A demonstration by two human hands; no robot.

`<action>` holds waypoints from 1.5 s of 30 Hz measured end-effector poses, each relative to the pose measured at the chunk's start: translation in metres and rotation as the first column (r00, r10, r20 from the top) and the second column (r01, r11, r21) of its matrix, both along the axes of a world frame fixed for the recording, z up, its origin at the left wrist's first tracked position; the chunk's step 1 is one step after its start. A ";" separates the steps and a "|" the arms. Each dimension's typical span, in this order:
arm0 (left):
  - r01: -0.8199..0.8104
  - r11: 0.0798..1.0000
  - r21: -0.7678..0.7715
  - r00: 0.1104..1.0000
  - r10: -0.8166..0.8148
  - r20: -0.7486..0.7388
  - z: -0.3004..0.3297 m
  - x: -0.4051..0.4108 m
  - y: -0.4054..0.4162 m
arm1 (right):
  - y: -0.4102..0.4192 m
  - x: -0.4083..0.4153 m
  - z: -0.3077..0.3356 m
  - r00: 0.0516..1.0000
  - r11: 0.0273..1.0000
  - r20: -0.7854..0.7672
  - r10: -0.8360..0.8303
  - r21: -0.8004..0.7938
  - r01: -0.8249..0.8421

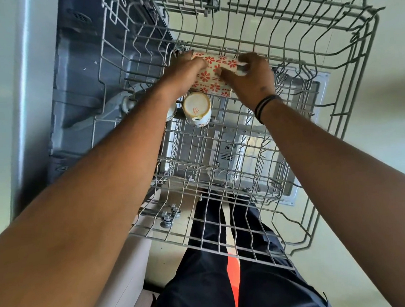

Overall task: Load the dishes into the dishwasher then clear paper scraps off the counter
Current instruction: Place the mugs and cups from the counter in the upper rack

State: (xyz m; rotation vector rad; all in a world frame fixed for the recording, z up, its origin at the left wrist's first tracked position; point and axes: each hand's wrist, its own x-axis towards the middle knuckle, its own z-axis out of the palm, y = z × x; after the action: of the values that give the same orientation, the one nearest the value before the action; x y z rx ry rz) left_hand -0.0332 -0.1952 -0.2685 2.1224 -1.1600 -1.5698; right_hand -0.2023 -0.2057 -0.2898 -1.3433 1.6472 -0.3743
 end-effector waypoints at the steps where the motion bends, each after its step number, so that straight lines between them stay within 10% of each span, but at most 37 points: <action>1: 0.005 1.000 0.010 1.000 -0.005 0.000 0.000 0.000 0.000 | 0.002 -0.002 0.000 1.000 1.000 0.014 0.012 0.028 -0.012; 27: -0.111 0.992 -0.065 0.991 0.115 0.067 0.004 -0.017 0.003 | 0.007 -0.017 0.004 0.992 0.993 0.120 -0.037 0.115 0.023; 45: -0.261 0.923 -0.284 0.953 0.293 0.078 0.160 -0.037 0.082 | 0.035 -0.017 0.160 0.992 0.999 0.116 0.045 -0.027 -0.043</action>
State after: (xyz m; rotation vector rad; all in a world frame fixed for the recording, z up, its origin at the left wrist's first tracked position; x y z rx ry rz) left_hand -0.0698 -0.1128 -0.1080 2.1081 -0.9891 -1.1064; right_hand -0.2193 -0.1704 -0.1296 -1.3486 1.5190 -0.4397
